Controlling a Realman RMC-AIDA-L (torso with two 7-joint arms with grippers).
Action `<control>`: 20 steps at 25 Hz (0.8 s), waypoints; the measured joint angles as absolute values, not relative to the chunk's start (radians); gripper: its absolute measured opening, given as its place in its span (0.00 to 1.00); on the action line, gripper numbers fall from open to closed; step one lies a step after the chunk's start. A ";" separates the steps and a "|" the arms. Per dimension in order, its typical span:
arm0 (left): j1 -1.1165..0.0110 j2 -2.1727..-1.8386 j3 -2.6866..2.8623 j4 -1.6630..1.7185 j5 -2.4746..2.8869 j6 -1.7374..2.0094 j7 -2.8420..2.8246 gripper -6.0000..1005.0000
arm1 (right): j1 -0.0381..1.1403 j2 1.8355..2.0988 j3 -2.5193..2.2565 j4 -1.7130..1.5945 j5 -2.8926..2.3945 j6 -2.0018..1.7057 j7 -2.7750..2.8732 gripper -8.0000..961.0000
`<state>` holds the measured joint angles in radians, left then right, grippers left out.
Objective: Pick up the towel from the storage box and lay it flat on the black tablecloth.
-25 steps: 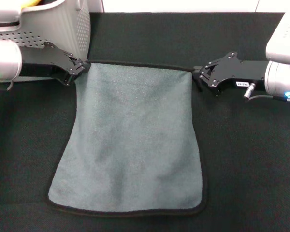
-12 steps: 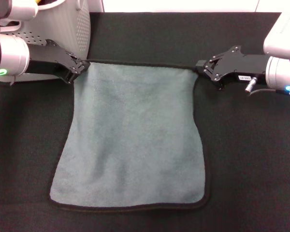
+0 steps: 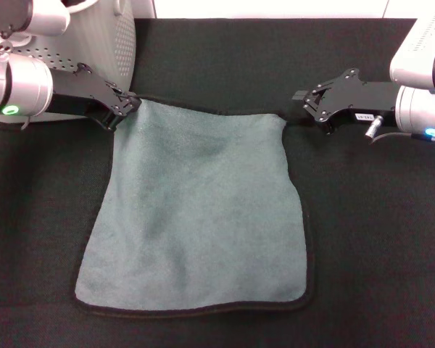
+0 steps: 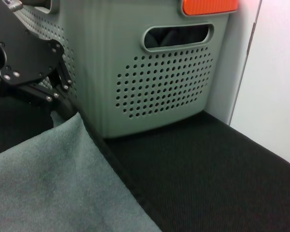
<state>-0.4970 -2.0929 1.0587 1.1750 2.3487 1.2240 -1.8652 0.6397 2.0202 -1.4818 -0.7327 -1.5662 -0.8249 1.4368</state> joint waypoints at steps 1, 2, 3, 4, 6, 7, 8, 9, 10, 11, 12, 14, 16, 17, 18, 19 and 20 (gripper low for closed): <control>-0.497 -2.093 1.059 1.175 2.349 1.224 -1.865 0.04 | 0.640 2.020 -1.482 -0.733 -1.566 -0.825 1.437 0.03; -0.497 -2.093 1.059 1.175 2.349 1.224 -1.866 0.04 | 0.640 2.020 -1.482 -0.733 -1.566 -0.825 1.437 0.04; -0.497 -2.093 1.059 1.175 2.350 1.224 -1.870 0.05 | 0.640 2.020 -1.481 -0.733 -1.566 -0.825 1.437 0.04; -0.497 -2.093 1.059 1.175 2.350 1.225 -1.874 0.06 | 0.640 2.021 -1.480 -0.733 -1.566 -0.826 1.437 0.05; -0.497 -2.092 1.058 1.175 2.347 1.231 -1.886 0.09 | 0.635 2.021 -1.477 -0.741 -1.561 -0.832 1.440 0.07; -0.496 -2.091 1.058 1.177 2.345 1.235 -1.888 0.10 | 0.632 2.022 -1.477 -0.745 -1.561 -0.836 1.443 0.08; -0.494 -2.091 1.058 1.179 2.343 1.238 -1.889 0.11 | 0.631 2.021 -1.476 -0.747 -1.561 -0.837 1.448 0.09; -0.492 -2.091 1.058 1.181 2.340 1.239 -1.889 0.12 | 0.630 2.020 -1.475 -0.748 -1.562 -0.837 1.457 0.10; -0.490 -2.091 1.057 1.181 2.337 1.241 -1.890 0.14 | 0.630 2.019 -1.473 -0.748 -1.562 -0.836 1.466 0.11; -0.488 -2.091 1.056 1.182 2.332 1.245 -1.890 0.15 | 0.628 2.018 -1.472 -0.748 -1.562 -0.835 1.470 0.12; -0.487 -2.091 1.053 1.182 2.326 1.249 -1.890 0.17 | 0.626 2.017 -1.470 -0.749 -1.561 -0.833 1.475 0.13; -0.483 -2.089 1.050 1.183 2.313 1.261 -1.886 0.21 | 0.612 2.017 -1.467 -0.763 -1.559 -0.825 1.474 0.15; -0.475 -2.089 1.050 1.195 2.300 1.276 -1.880 0.25 | 0.582 2.018 -1.454 -0.796 -1.559 -0.824 1.471 0.17; -0.468 -2.089 1.049 1.204 2.289 1.289 -1.877 0.26 | 0.570 2.018 -1.450 -0.807 -1.560 -0.823 1.470 0.18; -0.461 -2.089 1.049 1.215 2.273 1.305 -1.872 0.28 | 0.547 2.018 -1.440 -0.836 -1.559 -0.826 1.469 0.18; -0.450 -2.088 1.049 1.228 2.247 1.331 -1.862 0.30 | 0.522 2.018 -1.429 -0.861 -1.558 -0.830 1.469 0.23; -0.440 -2.087 1.049 1.240 2.222 1.351 -1.853 0.32 | 0.503 2.018 -1.418 -0.883 -1.558 -0.835 1.468 0.28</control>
